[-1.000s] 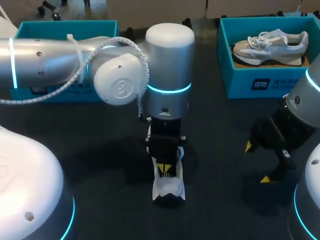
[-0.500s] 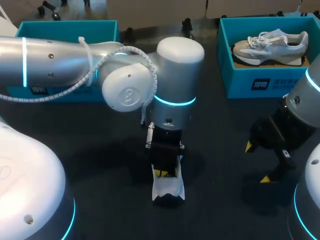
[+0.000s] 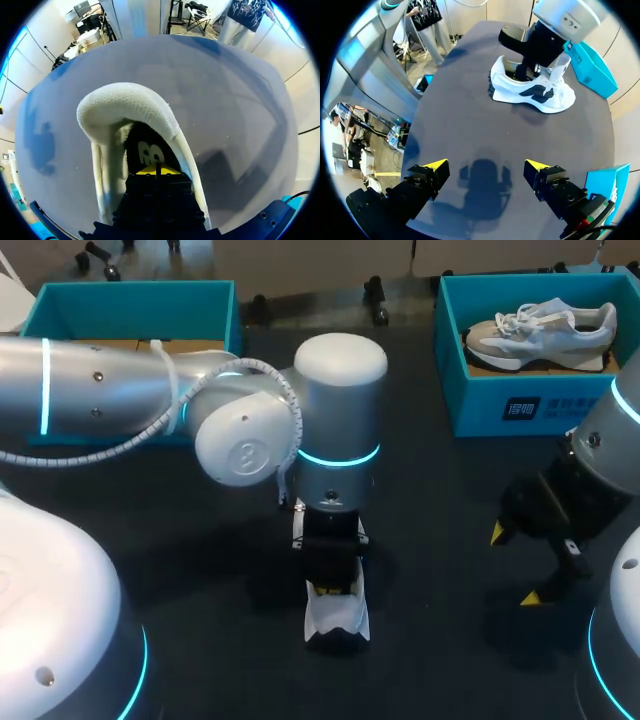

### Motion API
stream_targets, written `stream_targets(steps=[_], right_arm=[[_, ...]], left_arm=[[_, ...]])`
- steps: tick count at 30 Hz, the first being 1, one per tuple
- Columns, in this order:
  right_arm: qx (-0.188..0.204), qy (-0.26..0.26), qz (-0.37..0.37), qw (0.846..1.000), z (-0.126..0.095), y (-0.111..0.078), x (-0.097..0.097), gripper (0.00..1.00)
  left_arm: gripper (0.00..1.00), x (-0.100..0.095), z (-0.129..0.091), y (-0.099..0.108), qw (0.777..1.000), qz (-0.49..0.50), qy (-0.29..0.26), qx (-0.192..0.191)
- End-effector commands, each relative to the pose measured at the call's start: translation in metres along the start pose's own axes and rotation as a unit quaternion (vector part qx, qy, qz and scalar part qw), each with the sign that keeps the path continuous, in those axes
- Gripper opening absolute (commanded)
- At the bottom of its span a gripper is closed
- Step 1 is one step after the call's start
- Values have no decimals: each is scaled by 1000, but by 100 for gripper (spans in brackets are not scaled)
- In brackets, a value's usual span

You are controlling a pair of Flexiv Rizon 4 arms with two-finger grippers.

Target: Take the shoe out of the shoebox, open the shoe tongue, remove and reinsert the insole, then place the shoe into the shoebox

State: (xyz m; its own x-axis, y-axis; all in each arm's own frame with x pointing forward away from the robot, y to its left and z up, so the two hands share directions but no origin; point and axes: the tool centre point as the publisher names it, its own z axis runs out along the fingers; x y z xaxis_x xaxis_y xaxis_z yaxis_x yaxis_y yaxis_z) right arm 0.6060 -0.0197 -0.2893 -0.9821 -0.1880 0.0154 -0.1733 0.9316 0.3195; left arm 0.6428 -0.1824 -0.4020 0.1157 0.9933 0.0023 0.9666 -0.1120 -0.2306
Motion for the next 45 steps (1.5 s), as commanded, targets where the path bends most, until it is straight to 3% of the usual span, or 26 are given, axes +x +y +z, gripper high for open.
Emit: stream_targets(steps=[1, 8, 12, 19, 28, 36, 45], right_arm=[[0, -2, -1, 1000, 1, -1, 1, 100], [0, -2, -1, 1000, 1, -1, 1, 100], [0, -2, -1, 1000, 1, -1, 1, 100], [0, -2, -1, 1000, 1, -1, 1, 100], [0, -2, -1, 1000, 1, -1, 1, 100], [0, -2, -1, 1000, 1, -1, 1, 100], [0, -2, -1, 1000, 1, -1, 1, 100]], left_arm=[[0, 7, -17, -5, 1000, 3, -17, -9], [0, 2, -31, -11, 1000, 14, -9, 0], [0, 2, -17, -18, 999, 29, 17, 5], [0, 4, 8, -12, 999, 22, 47, -4], [0, 7, 25, -7, 1000, 9, 21, -12], [0, -3, 4, -6, 999, 3, -49, -16], [0, -5, -18, -13, 999, 20, -41, -16]])
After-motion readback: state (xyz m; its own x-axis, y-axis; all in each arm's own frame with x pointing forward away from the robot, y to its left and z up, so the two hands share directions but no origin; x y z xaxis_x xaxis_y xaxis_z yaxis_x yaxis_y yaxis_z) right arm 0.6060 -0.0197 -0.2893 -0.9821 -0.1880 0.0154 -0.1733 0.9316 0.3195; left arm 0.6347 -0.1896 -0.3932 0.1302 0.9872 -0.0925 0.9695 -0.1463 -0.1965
